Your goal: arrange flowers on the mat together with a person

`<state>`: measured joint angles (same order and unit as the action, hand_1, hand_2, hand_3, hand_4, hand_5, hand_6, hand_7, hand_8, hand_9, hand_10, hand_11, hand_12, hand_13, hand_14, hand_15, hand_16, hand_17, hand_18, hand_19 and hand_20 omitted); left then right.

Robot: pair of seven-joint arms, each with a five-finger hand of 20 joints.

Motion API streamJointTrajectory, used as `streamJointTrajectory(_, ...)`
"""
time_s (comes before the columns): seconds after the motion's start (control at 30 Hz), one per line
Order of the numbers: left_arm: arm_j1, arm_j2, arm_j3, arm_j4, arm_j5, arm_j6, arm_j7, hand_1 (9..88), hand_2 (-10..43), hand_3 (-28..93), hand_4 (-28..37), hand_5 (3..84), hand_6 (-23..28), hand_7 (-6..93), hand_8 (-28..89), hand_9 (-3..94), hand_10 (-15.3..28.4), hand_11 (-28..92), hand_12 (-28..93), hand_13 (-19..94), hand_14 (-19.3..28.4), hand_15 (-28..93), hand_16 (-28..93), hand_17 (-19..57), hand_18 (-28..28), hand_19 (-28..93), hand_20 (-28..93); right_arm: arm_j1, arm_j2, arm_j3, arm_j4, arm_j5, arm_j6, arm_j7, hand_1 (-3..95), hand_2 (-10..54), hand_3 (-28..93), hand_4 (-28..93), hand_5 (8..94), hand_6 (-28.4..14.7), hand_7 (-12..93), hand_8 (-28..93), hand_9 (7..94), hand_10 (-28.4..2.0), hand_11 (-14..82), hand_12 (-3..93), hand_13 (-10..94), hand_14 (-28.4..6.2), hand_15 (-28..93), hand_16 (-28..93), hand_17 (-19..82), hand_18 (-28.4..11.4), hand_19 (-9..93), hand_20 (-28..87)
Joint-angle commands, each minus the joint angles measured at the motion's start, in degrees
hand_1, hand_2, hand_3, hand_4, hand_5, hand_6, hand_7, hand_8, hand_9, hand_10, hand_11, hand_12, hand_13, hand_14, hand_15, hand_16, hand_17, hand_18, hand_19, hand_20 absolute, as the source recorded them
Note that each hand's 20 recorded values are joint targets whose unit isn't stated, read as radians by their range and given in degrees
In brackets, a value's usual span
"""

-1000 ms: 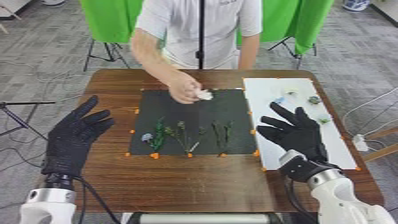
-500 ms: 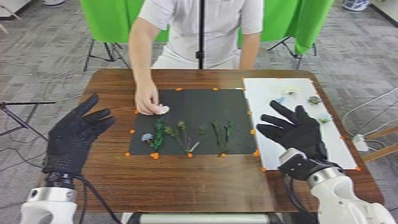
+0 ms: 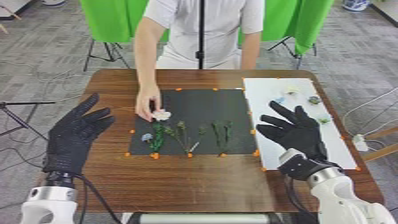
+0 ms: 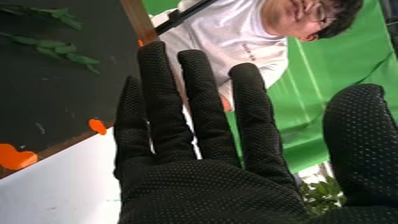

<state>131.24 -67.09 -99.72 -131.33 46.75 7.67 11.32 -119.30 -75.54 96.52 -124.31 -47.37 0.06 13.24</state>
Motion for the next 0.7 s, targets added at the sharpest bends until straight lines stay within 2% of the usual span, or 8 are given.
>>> streamJointTrajectory(0.03, 0.45, -0.20, 0.17, 0.22, -0.19, 0.49, -0.30, 23.9, 7.6, 74, -22.3, 40.6, 9.5, 6.1, -6, 41.6, 21.3, 24, 13, 31, 28.0, 54, -6, -3.3, 27.9, 62, 11, -0.77, -0.36, 0.20, -0.26, -1.40, -0.07, -0.23, 17.7, 10.5, 72, -27, 46.0, 0.4, 14, -13, 52.7, -16.2, 17.3, 13.8, 42, -18.1, 39, 12, 6, -19.9, 46, 21)
streamJointTrajectory(0.27, 0.45, -0.25, 0.27, 0.25, -0.19, 0.52, -0.25, 23.9, 7.6, 74, -22.1, 40.7, 9.6, 6.2, -6, 41.5, 21.2, 25, 13, 31, 28.0, 54, -6, -3.3, 27.9, 62, 11, -0.97, 0.44, 0.11, -1.08, -4.23, 2.18, -1.21, 17.9, 10.1, 72, -27, 44.8, 0.8, 14, -13, 53.0, -16.3, 17.9, 14.1, 42, -17.8, 41, 13, 6, -20.0, 47, 21)
streamJointTrajectory(0.47, 0.43, -0.32, 0.31, 0.23, -0.05, 0.49, -0.29, 23.9, 7.6, 74, -22.1, 40.6, 9.6, 6.2, -6, 41.5, 21.2, 25, 13, 31, 28.0, 54, -6, -3.3, 27.8, 62, 11, -1.47, 1.76, 0.22, -2.24, -10.26, 6.26, -1.78, 18.6, 9.0, 72, -27, 43.6, 1.3, 14, -13, 53.4, -16.6, 19.6, 14.7, 44, -17.6, 44, 13, 7, -20.6, 48, 21)
streamJointTrajectory(0.6, 0.41, -0.44, 0.09, 0.11, 0.07, 0.35, -0.44, 23.9, 7.6, 74, -22.0, 40.6, 9.6, 6.3, -6, 41.5, 21.3, 24, 13, 31, 28.1, 54, -6, -3.3, 27.8, 62, 11, -1.80, 4.04, -0.01, -3.40, -17.42, 13.03, -0.84, 19.8, 7.8, 72, -26, 42.9, 3.0, 15, -13, 53.1, -16.8, 20.2, 14.8, 45, -17.5, 46, 12, 8, -21.2, 49, 22)
streamJointTrajectory(0.7, 0.61, -0.30, -0.11, 0.02, 0.15, 0.26, -0.22, 24.0, 7.7, 74, -22.0, 40.6, 9.7, 6.2, -6, 41.5, 21.3, 24, 13, 31, 28.1, 54, -6, -3.3, 27.8, 62, 11, -1.60, 6.23, 0.07, -4.14, -25.24, 17.70, 2.68, 20.6, 6.9, 72, -26, 42.1, 3.5, 15, -13, 52.9, -16.8, 20.4, 14.8, 46, -17.7, 48, 12, 9, -21.8, 51, 22)
